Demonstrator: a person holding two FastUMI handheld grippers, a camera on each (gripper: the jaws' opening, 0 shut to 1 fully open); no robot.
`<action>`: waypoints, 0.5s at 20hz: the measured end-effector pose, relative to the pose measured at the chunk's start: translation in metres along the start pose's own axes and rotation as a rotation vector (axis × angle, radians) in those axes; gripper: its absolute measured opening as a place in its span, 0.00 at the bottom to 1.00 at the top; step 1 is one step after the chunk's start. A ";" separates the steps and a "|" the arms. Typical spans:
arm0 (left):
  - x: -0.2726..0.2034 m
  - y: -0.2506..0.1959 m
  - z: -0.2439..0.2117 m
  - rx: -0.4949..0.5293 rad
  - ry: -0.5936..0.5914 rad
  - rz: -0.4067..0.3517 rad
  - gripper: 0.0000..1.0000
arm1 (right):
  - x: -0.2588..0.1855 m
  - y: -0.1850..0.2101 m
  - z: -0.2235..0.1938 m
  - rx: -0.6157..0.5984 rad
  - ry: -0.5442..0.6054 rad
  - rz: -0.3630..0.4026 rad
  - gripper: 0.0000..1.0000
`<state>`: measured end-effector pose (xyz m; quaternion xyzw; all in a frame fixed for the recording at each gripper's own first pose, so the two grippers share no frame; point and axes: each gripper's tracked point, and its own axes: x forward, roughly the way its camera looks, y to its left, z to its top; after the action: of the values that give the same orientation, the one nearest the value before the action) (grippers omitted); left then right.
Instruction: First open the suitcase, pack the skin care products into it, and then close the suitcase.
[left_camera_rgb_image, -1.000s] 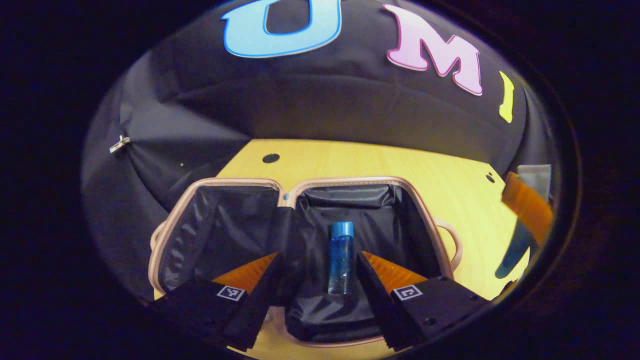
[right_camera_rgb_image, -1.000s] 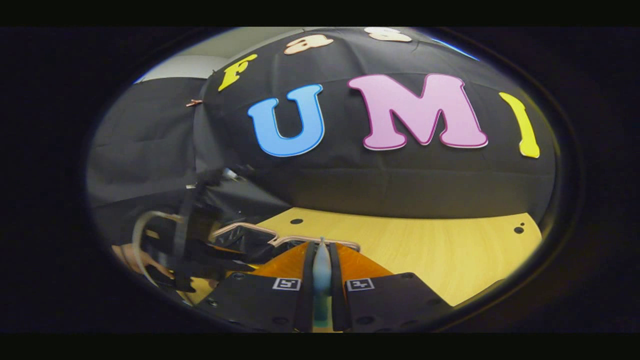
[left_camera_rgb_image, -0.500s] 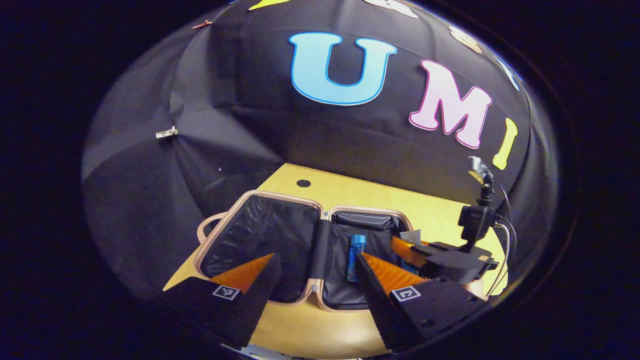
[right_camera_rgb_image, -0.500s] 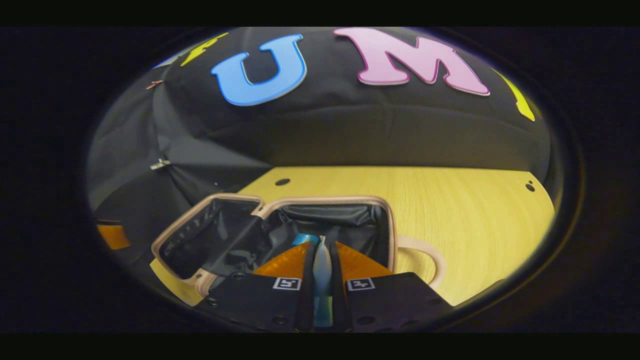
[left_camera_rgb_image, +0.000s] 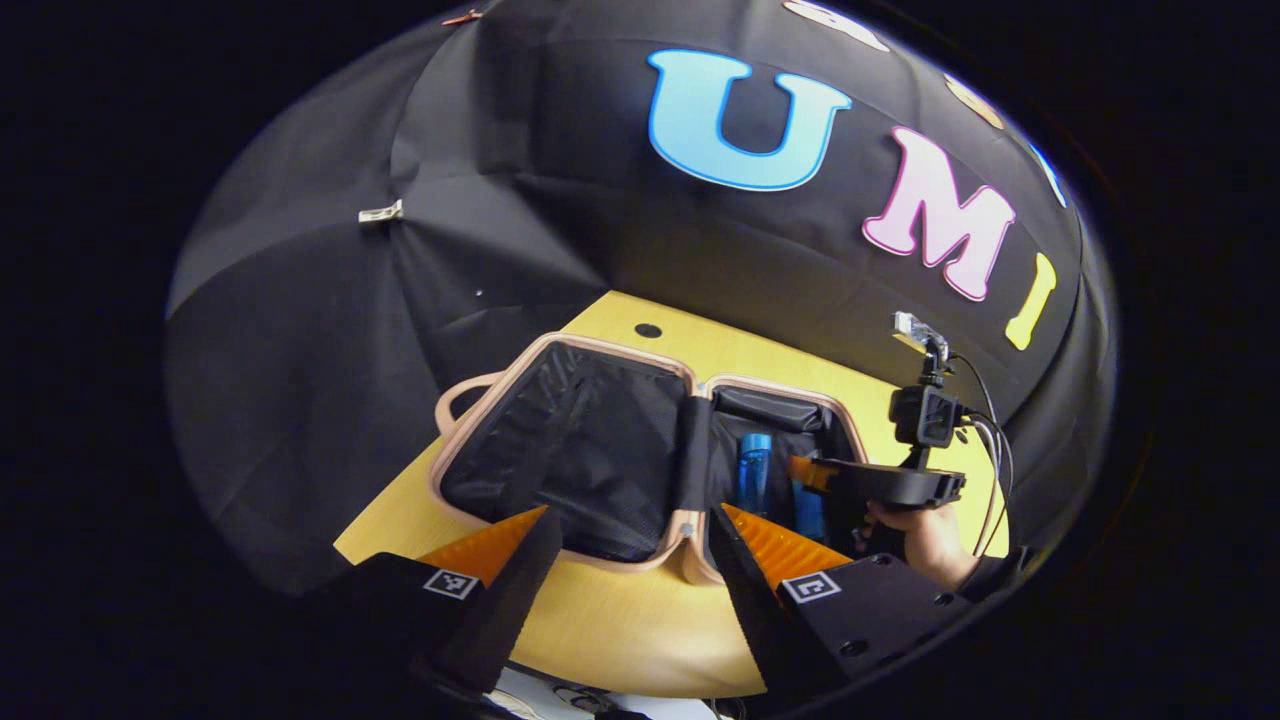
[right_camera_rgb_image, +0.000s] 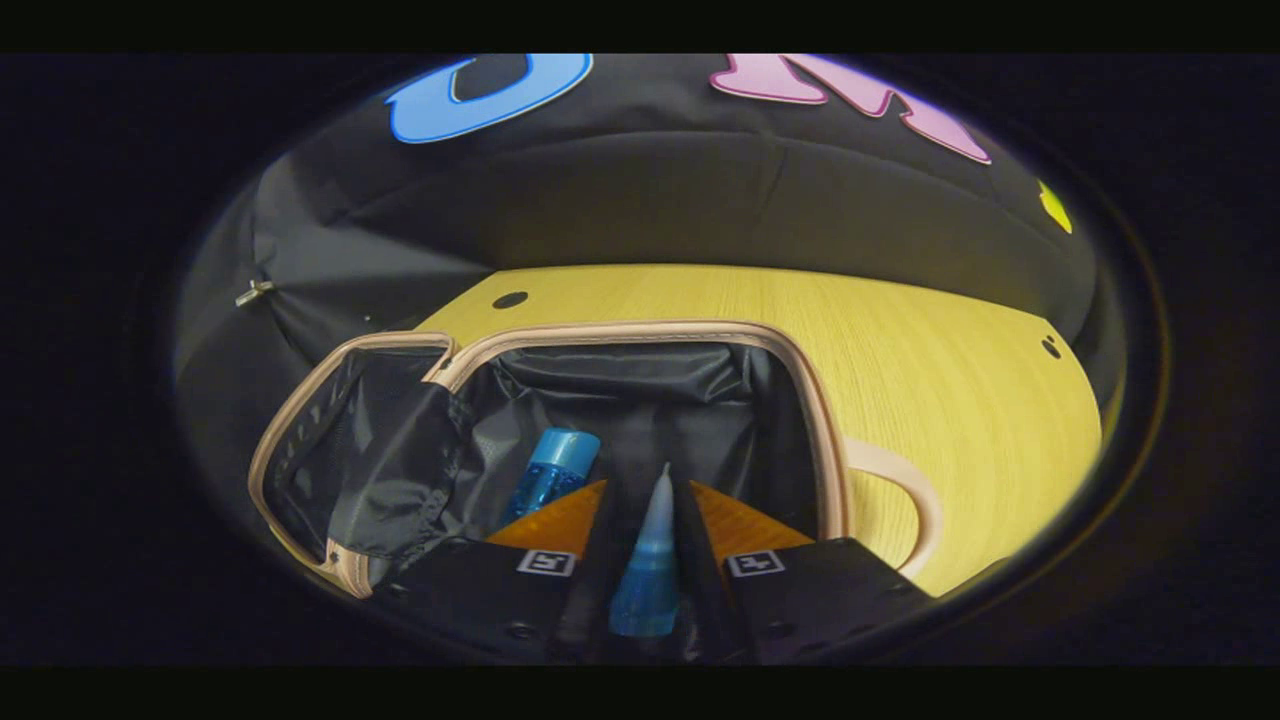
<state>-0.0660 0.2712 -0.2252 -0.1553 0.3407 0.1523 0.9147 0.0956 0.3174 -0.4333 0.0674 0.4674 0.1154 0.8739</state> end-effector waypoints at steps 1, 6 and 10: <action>0.001 0.013 0.000 -0.013 -0.006 0.011 0.94 | -0.005 0.002 0.008 -0.019 -0.038 0.003 0.37; 0.018 0.096 0.010 -0.057 -0.049 0.080 0.96 | -0.058 0.017 0.032 -0.060 -0.192 0.056 0.99; 0.053 0.165 0.033 -0.098 -0.091 0.118 0.96 | -0.105 0.020 0.041 -0.044 -0.276 0.121 0.98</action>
<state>-0.0724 0.4423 -0.2667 -0.1726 0.2995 0.2296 0.9098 0.0707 0.3085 -0.3213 0.0914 0.3352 0.1676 0.9226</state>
